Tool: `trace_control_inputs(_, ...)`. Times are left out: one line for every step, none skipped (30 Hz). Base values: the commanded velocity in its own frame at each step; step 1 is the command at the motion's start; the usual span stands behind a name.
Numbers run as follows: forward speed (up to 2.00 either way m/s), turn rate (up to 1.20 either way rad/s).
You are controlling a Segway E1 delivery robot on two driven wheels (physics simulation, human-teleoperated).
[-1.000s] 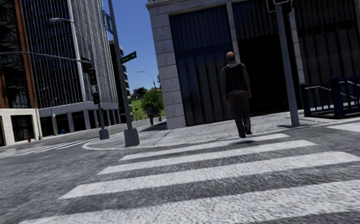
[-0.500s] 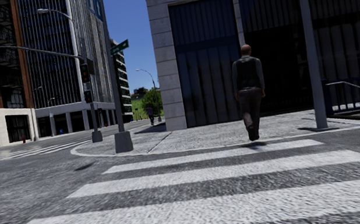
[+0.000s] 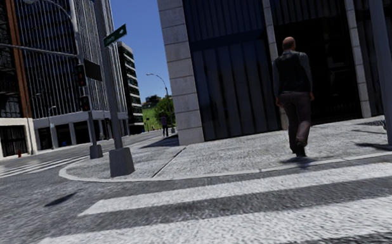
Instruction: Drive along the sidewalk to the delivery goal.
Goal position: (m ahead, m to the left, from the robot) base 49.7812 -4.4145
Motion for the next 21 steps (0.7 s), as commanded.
trace_control_inputs(2.0, 0.0)
trace_control_inputs(2.0, 0.0)
trace_control_inputs(2.0, 0.0)
trace_control_inputs(2.0, 0.0)
trace_control_inputs(2.0, 0.0)
trace_control_inputs(2.0, 0.0)
trace_control_inputs(2.0, 0.0)
trace_control_inputs(2.0, 0.0)
trace_control_inputs(2.0, 0.0)
trace_control_inputs(2.0, 0.0)
trace_control_inputs(2.0, 0.0)
trace_control_inputs(2.0, 0.0)
trace_control_inputs(2.0, 0.0)
trace_control_inputs(2.0, 0.0)
trace_control_inputs(2.0, 0.0)
trace_control_inputs(2.0, 0.0)
trace_control_inputs(2.0, 0.0)
trace_control_inputs(2.0, 0.0)
trace_control_inputs(2.0, 0.0)
trace_control_inputs(2.0, 0.0)
trace_control_inputs(2.0, 0.0)
